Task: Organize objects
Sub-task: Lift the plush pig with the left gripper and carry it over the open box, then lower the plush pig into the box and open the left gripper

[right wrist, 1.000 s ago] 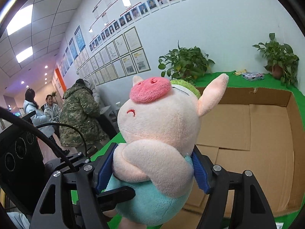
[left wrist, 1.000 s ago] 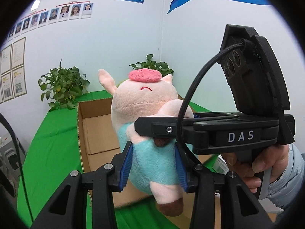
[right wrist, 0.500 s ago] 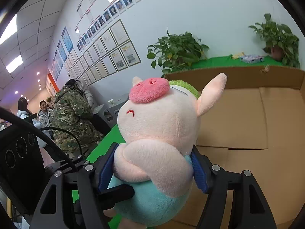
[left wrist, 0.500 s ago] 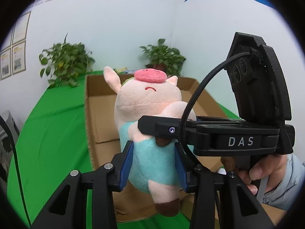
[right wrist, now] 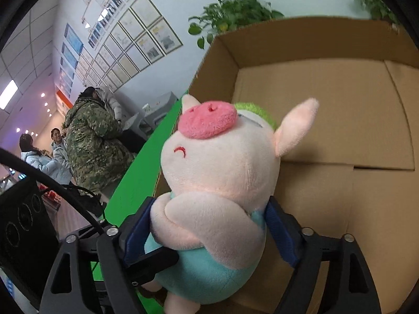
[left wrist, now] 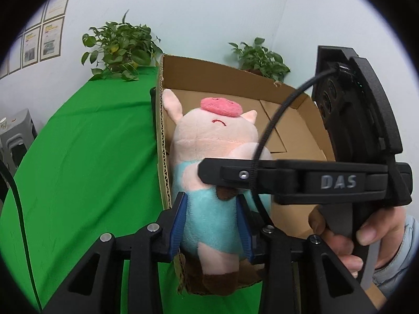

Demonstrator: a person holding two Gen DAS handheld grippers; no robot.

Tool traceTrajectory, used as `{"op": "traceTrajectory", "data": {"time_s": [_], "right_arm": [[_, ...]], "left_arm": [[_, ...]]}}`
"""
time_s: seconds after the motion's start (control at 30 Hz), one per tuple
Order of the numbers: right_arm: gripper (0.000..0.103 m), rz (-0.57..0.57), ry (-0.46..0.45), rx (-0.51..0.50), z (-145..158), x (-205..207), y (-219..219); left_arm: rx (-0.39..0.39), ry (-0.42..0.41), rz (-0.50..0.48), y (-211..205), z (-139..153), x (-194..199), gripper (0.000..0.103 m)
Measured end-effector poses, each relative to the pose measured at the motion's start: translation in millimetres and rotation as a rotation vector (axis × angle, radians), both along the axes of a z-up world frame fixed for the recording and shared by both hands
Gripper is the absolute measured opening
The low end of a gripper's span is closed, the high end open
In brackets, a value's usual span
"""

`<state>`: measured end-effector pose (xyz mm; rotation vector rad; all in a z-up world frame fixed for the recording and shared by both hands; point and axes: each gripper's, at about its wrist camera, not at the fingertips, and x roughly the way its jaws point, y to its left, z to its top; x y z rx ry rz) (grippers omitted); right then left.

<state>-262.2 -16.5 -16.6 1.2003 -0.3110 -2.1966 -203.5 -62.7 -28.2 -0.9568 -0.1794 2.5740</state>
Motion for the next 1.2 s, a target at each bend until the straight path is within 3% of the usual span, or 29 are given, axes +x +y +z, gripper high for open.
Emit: {"op": "traceTrajectory", "data": {"time_s": [0.17,0.37,0.47,0.63,0.8,0.97,1.0,1.03,1.07,1.17,1.2], "right_arm": [[0.083,0.031,-0.052,-0.009,-6.2,12.8,3.1],[0.058,0.047,-0.012,-0.027,-8.1,28.1,7.9],[0.052,0.032,-0.001,-0.025,-9.9,33.8,7.3],[0.052,0.013,0.012,-0.014,-5.4,40.4,11.3],[0.062,-0.017,-0.019,0.015,-6.3,44.0,10.4],[0.09,-0.064,-0.017,0.058,7.2,61.9,25.6],[0.095,-0.067,0.001,0.062,13.1,69.8,31.1],[0.103,-0.072,0.021,0.072,19.9,81.1,38.4],[0.102,-0.078,0.036,0.084,21.8,93.4,48.3],[0.102,-0.082,0.06,0.123,30.8,131.7,68.6],[0.102,-0.082,0.064,0.137,31.8,146.2,75.2]], "left_arm": [[0.043,-0.007,0.054,-6.3,0.0,3.9,0.034],[0.002,0.001,0.084,0.7,0.6,9.7,0.035],[0.005,0.012,0.082,-1.5,4.7,14.5,0.036],[0.01,0.052,0.108,-2.9,20.2,44.4,0.035],[-0.006,0.003,0.138,-3.6,12.1,49.9,0.035],[-0.016,0.008,0.165,-1.7,13.1,66.0,0.037],[-0.016,0.015,0.173,-2.3,14.3,70.2,0.041],[-0.015,0.023,0.188,-1.8,17.0,76.2,0.051],[-0.011,0.03,0.199,-1.6,19.4,79.9,0.062],[-0.006,0.064,0.222,2.2,30.2,96.0,0.078],[-0.011,0.075,0.226,4.7,33.5,100.3,0.079]]}}
